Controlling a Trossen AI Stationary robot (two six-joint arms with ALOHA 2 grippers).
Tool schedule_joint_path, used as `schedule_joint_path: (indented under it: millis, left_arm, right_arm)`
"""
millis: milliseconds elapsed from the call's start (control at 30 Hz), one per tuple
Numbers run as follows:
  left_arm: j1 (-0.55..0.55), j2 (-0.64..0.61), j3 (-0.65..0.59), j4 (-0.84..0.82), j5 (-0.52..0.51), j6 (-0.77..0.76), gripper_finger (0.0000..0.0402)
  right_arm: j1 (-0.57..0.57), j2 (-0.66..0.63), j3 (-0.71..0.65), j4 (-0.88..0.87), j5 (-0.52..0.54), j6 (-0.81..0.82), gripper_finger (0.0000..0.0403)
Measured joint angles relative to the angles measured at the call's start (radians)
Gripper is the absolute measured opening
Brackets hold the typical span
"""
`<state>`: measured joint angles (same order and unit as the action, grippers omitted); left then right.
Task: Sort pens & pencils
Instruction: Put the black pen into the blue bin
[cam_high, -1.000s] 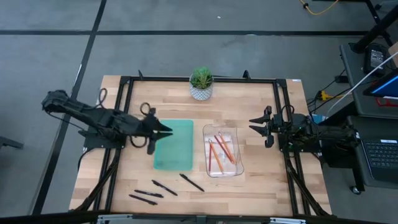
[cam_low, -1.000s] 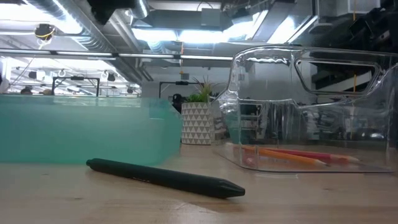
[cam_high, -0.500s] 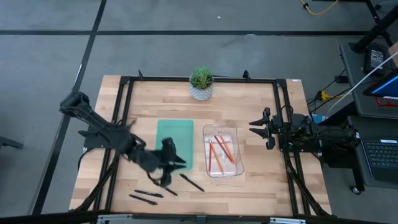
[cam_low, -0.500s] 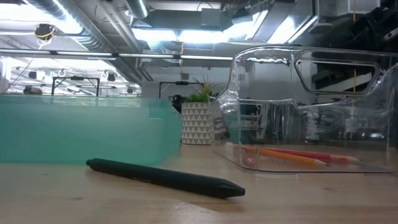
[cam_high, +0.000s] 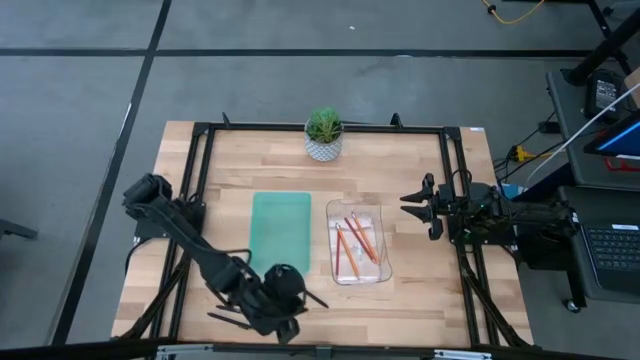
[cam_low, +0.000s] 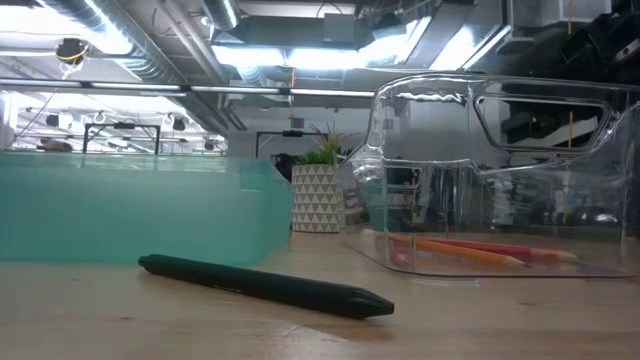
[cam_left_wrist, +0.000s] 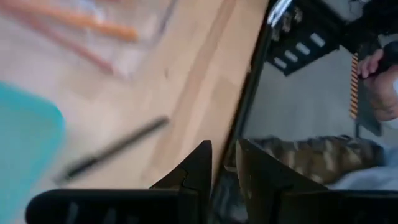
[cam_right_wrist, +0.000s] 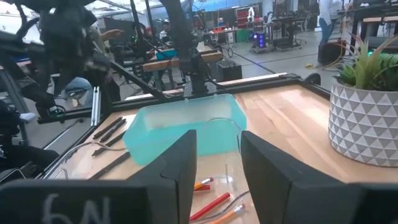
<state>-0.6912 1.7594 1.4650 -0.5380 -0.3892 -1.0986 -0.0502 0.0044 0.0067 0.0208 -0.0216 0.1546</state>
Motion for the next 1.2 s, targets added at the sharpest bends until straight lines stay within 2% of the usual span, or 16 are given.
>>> schedule_joint_path:
  millis: [167,267,400,467,633,733,900,1067,1200]
  left_arm:
    - [0.032,0.068,0.012,-0.009,0.182,-0.218,0.008]
    - [0.049,0.107,0.011,-0.013,0.306,-0.279,0.0101]
    - [0.058,0.125,0.011,0.002,0.328,-0.279,0.0129]
    - [0.058,0.127,0.011,0.001,0.309,-0.226,0.0142]
    - [0.055,0.127,0.011,0.05,0.21,0.103,0.0155]
    - [0.065,0.127,0.011,0.064,0.176,0.226,0.0154]
    - [0.103,0.143,0.011,0.061,0.171,0.357,0.0154]
    - [0.125,0.208,0.011,0.061,0.182,0.542,0.0153]
    - [0.131,0.255,0.011,0.061,0.183,0.62,0.0153]
  right_arm:
    - [0.0,0.0,0.0,0.0,0.0,-0.002,0.0127]
    - [0.0,0.0,0.0,0.0,0.001,-0.003,0.0127]
    - [0.0,0.0,0.0,0.0,0.002,-0.004,0.0127]
    - [0.0,0.0,0.0,0.0,0.002,-0.004,0.0127]
    - [0.0,0.0,0.0,0.0,0.003,-0.018,0.0127]
    - [0.0,0.0,0.0,0.0,0.003,-0.029,0.0127]
    - [0.0,0.002,0.0,0.0,0.003,-0.028,0.0127]
    - [0.0,0.008,0.0,0.001,0.002,-0.029,0.0126]
    - [0.0,0.023,0.0,0.002,0.002,-0.03,0.0126]
